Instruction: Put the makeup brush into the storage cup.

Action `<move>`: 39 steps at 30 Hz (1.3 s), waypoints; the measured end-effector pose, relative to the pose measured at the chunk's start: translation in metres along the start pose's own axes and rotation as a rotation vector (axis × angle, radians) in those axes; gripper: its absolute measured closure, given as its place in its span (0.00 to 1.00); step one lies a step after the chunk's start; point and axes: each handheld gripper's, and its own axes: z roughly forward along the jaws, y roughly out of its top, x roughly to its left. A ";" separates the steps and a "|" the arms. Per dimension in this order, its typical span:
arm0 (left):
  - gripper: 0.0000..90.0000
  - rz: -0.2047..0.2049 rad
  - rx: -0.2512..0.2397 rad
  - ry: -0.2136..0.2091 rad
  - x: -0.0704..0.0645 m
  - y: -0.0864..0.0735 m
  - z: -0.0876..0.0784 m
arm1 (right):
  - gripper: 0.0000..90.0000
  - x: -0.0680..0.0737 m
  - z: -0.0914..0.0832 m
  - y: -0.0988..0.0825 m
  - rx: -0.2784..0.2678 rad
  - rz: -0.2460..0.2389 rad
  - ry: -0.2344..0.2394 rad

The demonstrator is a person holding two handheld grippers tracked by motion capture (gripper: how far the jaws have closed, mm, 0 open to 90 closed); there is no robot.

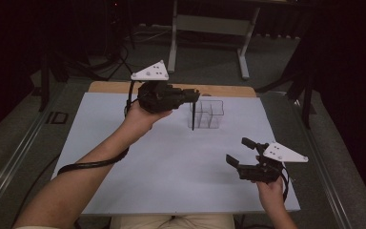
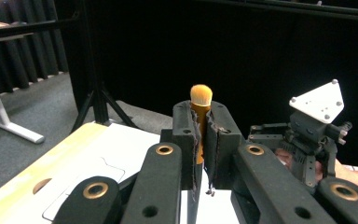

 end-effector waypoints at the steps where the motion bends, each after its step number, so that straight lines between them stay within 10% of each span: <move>1: 0.94 0.006 0.000 0.007 0.000 0.001 0.000 | 0.16 0.000 -0.001 0.000 -0.003 0.002 -0.007; 39: 0.94 -0.014 0.000 0.093 0.047 0.018 0.022 | 0.15 0.000 0.002 0.000 0.003 -0.009 0.015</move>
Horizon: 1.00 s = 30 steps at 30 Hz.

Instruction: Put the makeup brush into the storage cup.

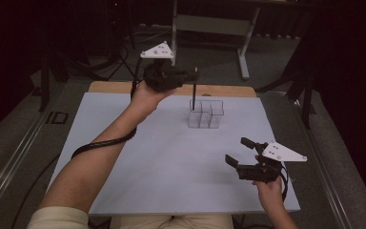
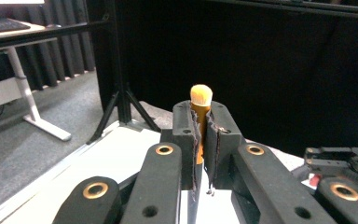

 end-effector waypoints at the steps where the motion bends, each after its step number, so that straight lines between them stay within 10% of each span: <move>1: 0.94 0.003 -0.003 0.007 0.000 0.001 0.001 | 0.15 0.000 0.000 0.000 0.001 0.002 0.001; 30: 0.94 0.022 -0.026 0.081 0.023 0.007 0.035 | 0.15 -0.001 0.002 -0.002 0.008 0.002 0.014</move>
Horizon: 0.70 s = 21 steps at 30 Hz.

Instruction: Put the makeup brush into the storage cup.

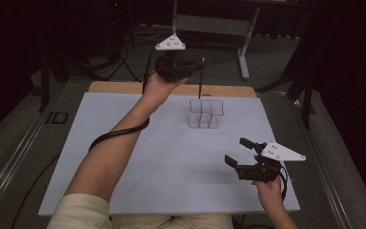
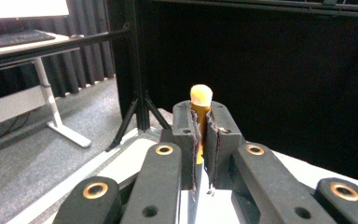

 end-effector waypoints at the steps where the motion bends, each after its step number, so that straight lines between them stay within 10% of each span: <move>1: 0.94 -0.001 -0.001 0.005 0.001 -0.001 0.001 | 0.15 0.000 0.000 0.000 0.000 -0.001 0.000; 21: 0.94 -0.006 0.016 0.038 0.015 -0.020 0.022 | 0.15 0.001 0.002 -0.001 0.015 -0.006 0.016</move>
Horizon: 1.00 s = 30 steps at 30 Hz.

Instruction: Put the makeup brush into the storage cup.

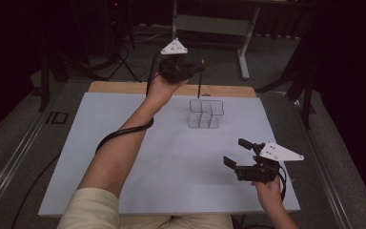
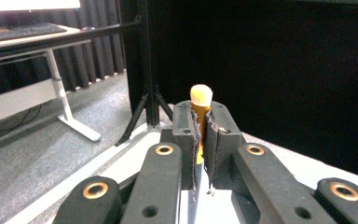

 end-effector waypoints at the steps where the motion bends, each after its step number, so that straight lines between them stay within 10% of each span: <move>1: 0.94 -0.002 0.002 0.001 0.000 -0.001 0.001 | 0.15 0.000 0.000 0.000 0.000 -0.001 -0.002; 30: 0.94 -0.046 0.007 0.037 0.010 -0.031 0.016 | 0.15 0.000 -0.001 0.000 0.001 -0.012 -0.010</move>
